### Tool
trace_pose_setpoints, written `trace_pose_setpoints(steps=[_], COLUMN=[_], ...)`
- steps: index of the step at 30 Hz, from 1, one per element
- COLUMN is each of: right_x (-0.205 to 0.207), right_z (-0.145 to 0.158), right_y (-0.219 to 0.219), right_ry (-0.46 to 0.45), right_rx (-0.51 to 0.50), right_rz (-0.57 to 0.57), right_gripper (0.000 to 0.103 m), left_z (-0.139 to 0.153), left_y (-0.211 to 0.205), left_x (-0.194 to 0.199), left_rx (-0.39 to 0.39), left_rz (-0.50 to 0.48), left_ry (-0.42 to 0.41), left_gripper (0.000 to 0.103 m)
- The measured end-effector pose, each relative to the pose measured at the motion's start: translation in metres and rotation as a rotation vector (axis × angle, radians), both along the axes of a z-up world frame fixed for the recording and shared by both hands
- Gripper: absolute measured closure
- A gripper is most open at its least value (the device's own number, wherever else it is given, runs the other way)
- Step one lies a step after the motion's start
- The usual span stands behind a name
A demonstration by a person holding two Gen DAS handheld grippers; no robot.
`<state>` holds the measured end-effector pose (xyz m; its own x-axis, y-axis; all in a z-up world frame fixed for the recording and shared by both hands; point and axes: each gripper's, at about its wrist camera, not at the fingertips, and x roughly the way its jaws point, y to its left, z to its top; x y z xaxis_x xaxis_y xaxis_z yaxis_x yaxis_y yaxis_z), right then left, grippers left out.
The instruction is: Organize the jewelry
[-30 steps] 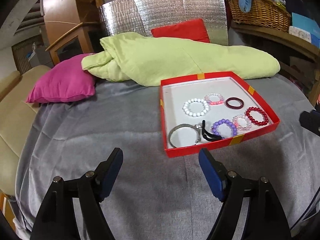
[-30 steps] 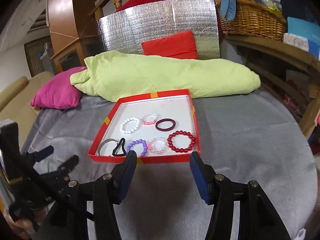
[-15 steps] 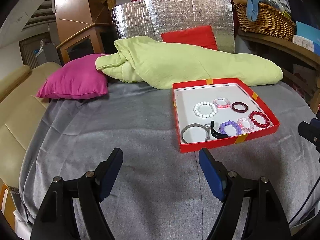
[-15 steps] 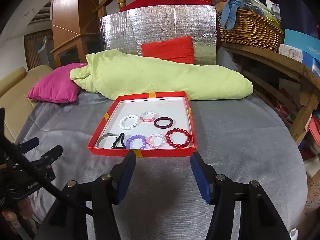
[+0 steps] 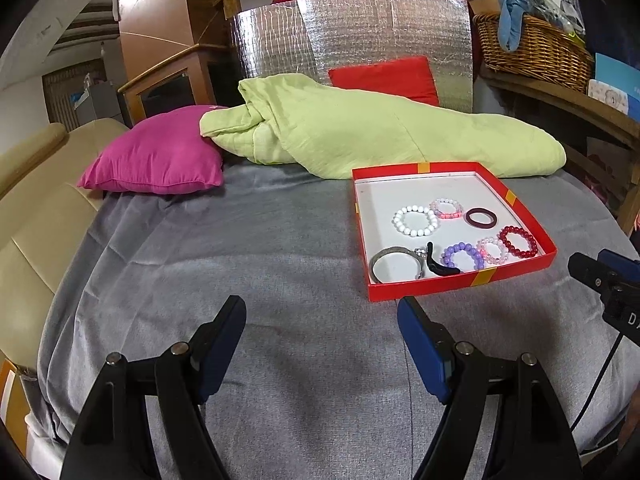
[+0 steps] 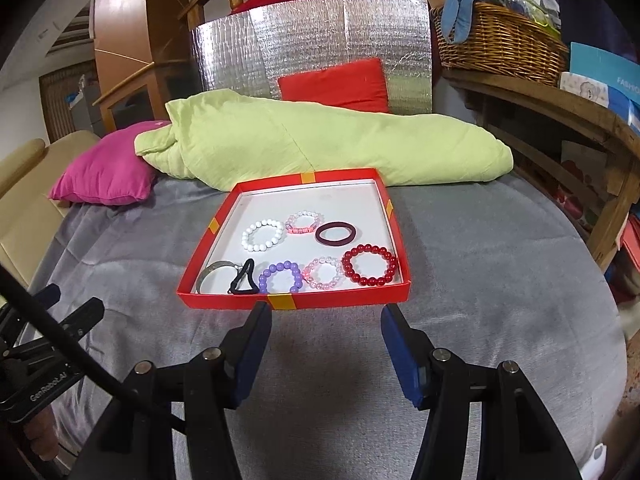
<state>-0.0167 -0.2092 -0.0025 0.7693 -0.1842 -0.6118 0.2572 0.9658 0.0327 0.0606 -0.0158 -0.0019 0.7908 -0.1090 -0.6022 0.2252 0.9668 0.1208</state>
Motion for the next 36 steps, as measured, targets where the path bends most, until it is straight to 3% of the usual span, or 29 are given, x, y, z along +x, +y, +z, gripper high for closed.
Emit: trace_pose_setpoints(steps=[36], right_x=[0.003], right_z=[-0.002], right_y=[-0.015], right_ry=[-0.002], right_rx=[-0.009], right_rz=[-0.026], right_gripper=[0.042], left_z=[-0.001], left_y=[-0.007], left_x=[0.002], left_rx=[0.001], left_rz=[-0.004], left_ry=[0.006], left_gripper=[0.024])
